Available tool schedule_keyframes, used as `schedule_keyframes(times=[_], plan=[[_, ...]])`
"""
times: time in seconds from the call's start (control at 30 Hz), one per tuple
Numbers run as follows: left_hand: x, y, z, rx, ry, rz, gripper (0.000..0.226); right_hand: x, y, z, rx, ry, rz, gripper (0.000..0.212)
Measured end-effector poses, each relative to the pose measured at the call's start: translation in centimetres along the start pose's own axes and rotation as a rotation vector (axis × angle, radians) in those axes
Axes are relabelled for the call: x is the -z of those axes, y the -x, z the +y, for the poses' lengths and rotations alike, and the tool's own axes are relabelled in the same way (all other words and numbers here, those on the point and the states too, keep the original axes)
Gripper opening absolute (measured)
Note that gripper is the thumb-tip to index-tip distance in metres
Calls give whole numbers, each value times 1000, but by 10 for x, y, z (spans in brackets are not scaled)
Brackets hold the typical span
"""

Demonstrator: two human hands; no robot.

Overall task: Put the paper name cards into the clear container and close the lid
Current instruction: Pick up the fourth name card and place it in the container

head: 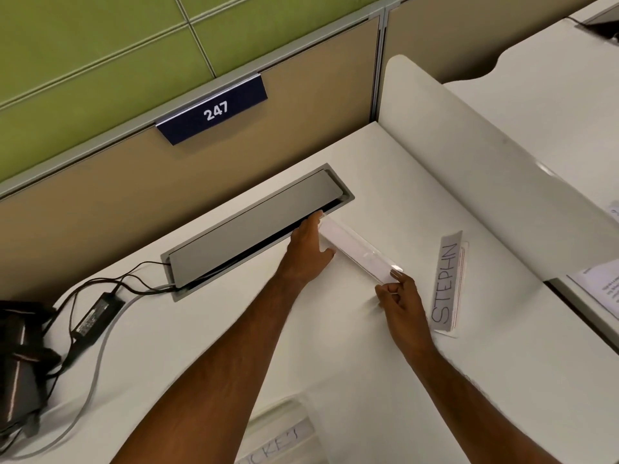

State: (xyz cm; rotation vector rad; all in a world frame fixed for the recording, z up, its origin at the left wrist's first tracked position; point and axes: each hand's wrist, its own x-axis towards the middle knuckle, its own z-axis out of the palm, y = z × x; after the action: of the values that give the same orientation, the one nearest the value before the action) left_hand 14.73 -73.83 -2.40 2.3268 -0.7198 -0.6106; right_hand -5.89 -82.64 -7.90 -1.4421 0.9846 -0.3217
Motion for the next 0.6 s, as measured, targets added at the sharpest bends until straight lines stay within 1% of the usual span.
schedule_keyframes(times=[0.07, 0.17, 0.33, 0.43, 0.6], plan=[[6, 12, -2, -29, -46, 30, 83, 0, 6, -1, -11, -26, -13, 40], [16, 31, -6, -79, -176, 70, 86, -1, 16, 0, -28, -53, -48, 42], [34, 62, -11, -110, -382, 115, 90, -1, 38, -6, 36, 8, -84, 54], [45, 78, -15, -109, -501, 139, 91, 0, 50, -12, 89, 81, -144, 65], [63, 107, -27, -100, -692, 197, 89, 1, 74, -31, 113, 195, -262, 95]])
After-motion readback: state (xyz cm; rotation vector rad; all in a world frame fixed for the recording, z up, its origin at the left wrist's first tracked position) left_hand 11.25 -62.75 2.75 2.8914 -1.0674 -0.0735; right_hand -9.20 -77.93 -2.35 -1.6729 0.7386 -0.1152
